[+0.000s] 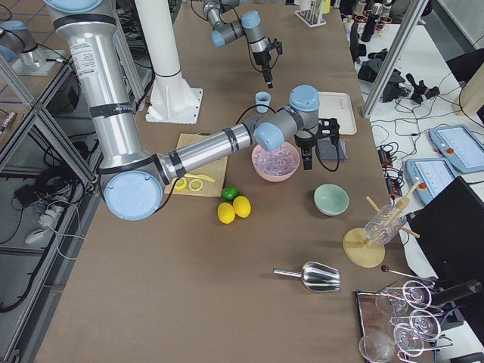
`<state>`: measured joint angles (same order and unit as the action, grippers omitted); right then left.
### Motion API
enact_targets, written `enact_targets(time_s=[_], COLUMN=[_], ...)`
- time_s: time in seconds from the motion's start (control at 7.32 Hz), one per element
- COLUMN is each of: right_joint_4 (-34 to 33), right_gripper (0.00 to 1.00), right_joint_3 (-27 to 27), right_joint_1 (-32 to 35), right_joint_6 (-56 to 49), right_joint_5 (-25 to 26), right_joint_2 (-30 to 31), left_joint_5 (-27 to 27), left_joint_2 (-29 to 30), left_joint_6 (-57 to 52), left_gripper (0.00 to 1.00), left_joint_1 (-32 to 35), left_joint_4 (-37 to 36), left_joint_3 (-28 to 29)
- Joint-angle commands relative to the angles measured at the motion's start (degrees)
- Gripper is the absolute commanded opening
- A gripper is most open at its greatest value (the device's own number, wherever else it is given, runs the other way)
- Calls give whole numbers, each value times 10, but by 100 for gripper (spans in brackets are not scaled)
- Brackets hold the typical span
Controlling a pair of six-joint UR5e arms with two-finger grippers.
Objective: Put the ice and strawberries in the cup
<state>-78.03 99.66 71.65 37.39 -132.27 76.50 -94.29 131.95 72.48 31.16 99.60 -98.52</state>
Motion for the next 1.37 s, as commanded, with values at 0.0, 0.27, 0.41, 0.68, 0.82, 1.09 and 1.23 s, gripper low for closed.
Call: enact_targets(time_s=[0.0, 0.27, 0.41, 0.68, 0.82, 1.09, 1.23], right_joint_4=[-103, -171, -170, -164, -164, -164, -163], right_gripper=[99, 99, 99, 99, 99, 99, 99], right_joint_3=[-9, -56, -96, -113, -112, -110, -106], right_joint_1=[48, 103, 122, 153, 164, 186, 190], right_joint_6=[-144, -301, -349, -397, -402, -404, -404], right_joint_5=[-6, 14, 17, 10, 7, 9, 9], right_joint_2=[19, 26, 31, 70, 86, 101, 102], left_joint_5=[-49, -68, -81, -82, -91, -252, -287], left_joint_2=[-67, -133, -150, -187, -217, -286, -330], left_joint_6=[-113, -194, -195, -198, -200, -324, -396], left_gripper=[98, 98, 98, 98, 98, 98, 98], left_joint_1=[79, 147, 178, 217, 247, 349, 395], left_joint_4=[-32, -11, -11, -10, -8, -12, -16], left_joint_3=[-71, -100, -100, -99, -99, -95, -83])
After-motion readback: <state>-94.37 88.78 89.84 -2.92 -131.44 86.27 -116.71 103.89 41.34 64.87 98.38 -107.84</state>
